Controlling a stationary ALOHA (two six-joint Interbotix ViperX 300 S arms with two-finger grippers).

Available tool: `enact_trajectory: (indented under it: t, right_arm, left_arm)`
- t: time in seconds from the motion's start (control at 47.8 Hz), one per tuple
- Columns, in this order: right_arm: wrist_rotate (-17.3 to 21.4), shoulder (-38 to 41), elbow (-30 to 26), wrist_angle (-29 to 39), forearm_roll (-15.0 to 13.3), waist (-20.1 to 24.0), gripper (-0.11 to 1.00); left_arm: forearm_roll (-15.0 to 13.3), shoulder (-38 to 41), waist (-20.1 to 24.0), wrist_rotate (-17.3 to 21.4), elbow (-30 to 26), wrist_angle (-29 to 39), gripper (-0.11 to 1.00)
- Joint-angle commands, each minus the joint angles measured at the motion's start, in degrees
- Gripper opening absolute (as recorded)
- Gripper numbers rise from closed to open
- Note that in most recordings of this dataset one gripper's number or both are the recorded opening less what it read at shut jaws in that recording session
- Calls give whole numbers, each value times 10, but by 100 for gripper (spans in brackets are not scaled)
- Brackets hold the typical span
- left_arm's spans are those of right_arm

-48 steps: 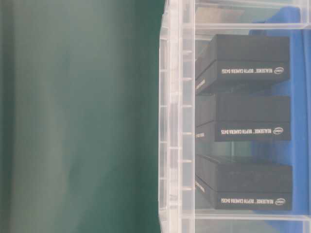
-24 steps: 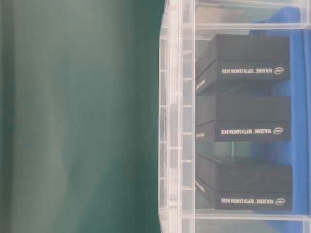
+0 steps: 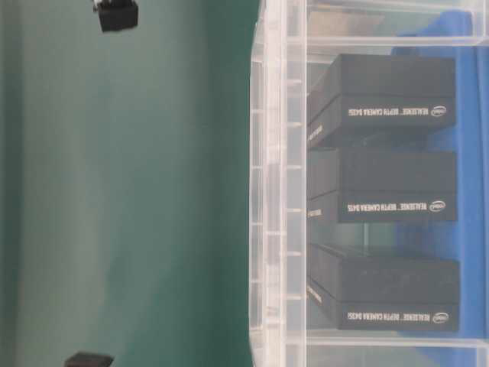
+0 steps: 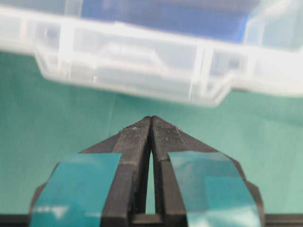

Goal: Clamp the lid of the box with both arms, then lift and open it.
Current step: 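Press both grippers inward against the lid's end rims to clamp it, then lift the clamped lid up off the box with both grippers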

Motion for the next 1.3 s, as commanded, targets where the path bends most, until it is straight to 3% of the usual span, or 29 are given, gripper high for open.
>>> enact_trajectory:
  t: [0.0, 0.272, 1.276]
  right_arm:
    - [-2, 14, -27, -4, -1, 5, 0]
    - [-3, 45, -50, -11, -1, 25, 0]
    - [5, 35, -69, -5, 2, 40, 0]
  left_arm:
    - [2, 15, -5, 0, -23, -11, 1]
    - [2, 48, -10, 6, -47, -16, 1]
    - [1, 30, -10, 0, -42, 0, 1]
